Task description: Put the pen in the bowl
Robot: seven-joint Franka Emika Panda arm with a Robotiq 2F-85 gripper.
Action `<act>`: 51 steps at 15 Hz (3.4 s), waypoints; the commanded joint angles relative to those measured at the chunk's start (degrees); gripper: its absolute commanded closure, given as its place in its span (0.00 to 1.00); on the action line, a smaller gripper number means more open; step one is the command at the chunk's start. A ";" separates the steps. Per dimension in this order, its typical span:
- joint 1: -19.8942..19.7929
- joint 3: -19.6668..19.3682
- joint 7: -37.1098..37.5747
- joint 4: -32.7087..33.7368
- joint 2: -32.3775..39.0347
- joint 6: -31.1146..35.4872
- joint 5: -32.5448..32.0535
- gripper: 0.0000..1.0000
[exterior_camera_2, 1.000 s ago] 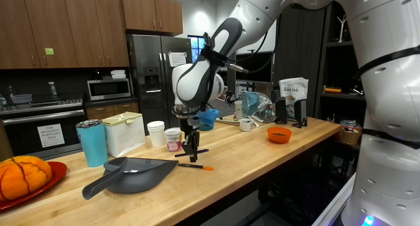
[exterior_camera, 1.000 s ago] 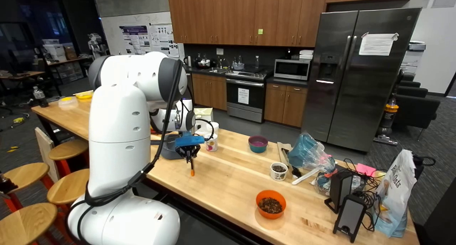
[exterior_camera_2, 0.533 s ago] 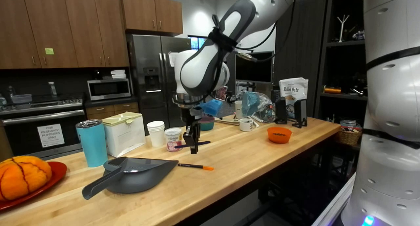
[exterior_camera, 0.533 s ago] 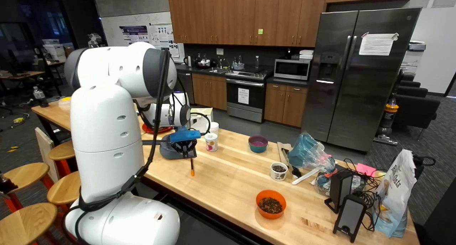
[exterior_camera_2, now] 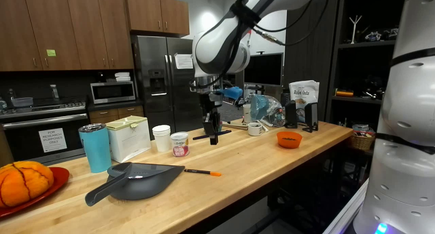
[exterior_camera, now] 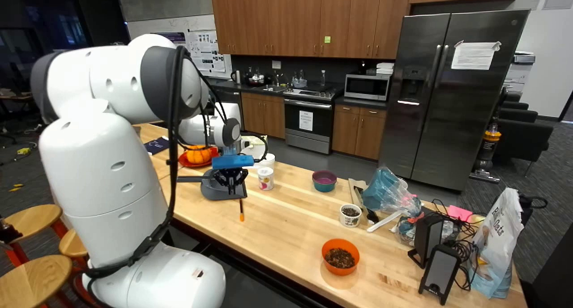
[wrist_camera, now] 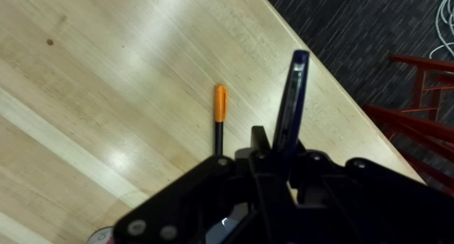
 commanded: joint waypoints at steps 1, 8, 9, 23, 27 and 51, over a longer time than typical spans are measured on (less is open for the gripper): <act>-1.15 -3.21 -2.41 -2.71 -6.53 -4.13 1.21 0.96; -4.07 -10.53 -5.41 -1.82 -8.67 -8.76 4.61 0.96; -4.54 -11.48 -6.01 -1.48 -8.63 -9.44 5.62 0.96; -10.27 -16.49 -0.75 6.02 -4.81 -10.63 5.75 0.96; -12.24 -17.21 3.07 12.49 0.04 -11.67 3.02 0.96; -22.17 -19.61 0.14 37.95 19.53 -29.73 16.54 0.96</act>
